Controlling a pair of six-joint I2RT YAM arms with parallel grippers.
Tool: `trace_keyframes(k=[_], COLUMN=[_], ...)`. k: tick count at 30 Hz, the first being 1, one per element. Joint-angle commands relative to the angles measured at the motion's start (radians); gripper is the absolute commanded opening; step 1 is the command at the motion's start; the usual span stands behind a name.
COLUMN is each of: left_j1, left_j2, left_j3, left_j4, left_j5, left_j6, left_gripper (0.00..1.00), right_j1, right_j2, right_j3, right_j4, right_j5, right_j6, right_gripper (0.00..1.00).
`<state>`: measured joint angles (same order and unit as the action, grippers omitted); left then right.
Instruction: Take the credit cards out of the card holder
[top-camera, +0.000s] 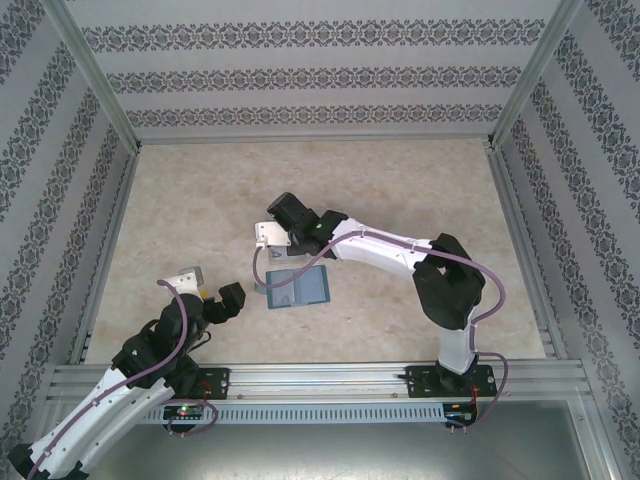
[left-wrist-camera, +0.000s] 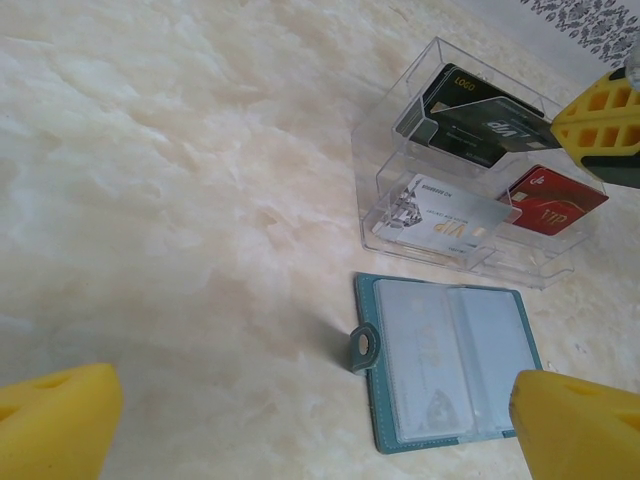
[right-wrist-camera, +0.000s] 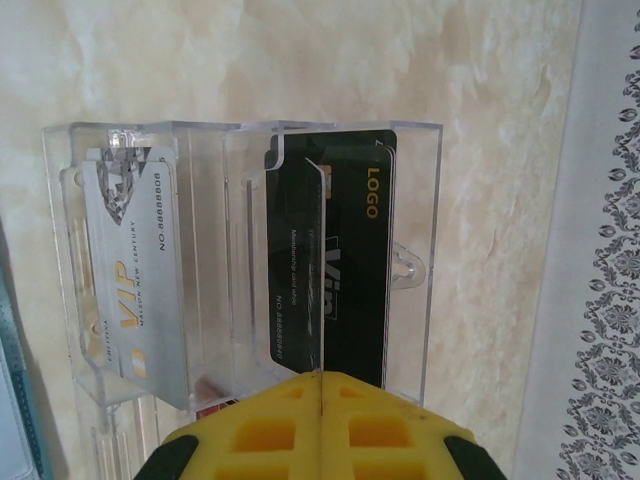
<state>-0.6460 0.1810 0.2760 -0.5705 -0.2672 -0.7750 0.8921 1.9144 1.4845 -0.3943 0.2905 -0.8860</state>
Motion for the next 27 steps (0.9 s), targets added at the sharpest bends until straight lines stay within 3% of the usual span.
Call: trace_keyframes(k=[1, 4, 7, 9, 22, 27], left_j1=[0.010, 0.009, 0.009, 0.009, 0.009, 0.009], left_j2=[-0.008, -0.007, -0.007, -0.008, -0.006, -0.007], left_j3=[-0.013, -0.013, -0.014, -0.014, -0.019, -0.020], left_j4=[-0.013, -0.009, -0.007, -0.008, 0.000, 0.002], left_j5=[-0.012, -0.009, -0.009, -0.008, -0.004, -0.004], left_j6=[-0.009, -0.007, -0.004, -0.006, -0.002, -0.002], left_gripper=[1.00, 1.00, 1.00, 1.00, 1.00, 1.00], right_j1=[-0.012, -0.015, -0.018, -0.022, -0.030, -0.020], right_j2=[0.027, 0.042, 0.062, 0.081, 0.084, 0.017], right_j3=[0.040, 0.050, 0.074, 0.105, 0.120, 0.069], right_j4=[-0.013, -0.005, -0.006, -0.015, 0.032, 0.010], right_j5=[0.005, 0.024, 0.058, 0.094, 0.135, 0.022], right_j6=[0.030, 0.037, 0.069, 0.096, 0.122, 0.153], right_gripper=[0.00, 0.00, 0.17, 0.21, 0.23, 0.44])
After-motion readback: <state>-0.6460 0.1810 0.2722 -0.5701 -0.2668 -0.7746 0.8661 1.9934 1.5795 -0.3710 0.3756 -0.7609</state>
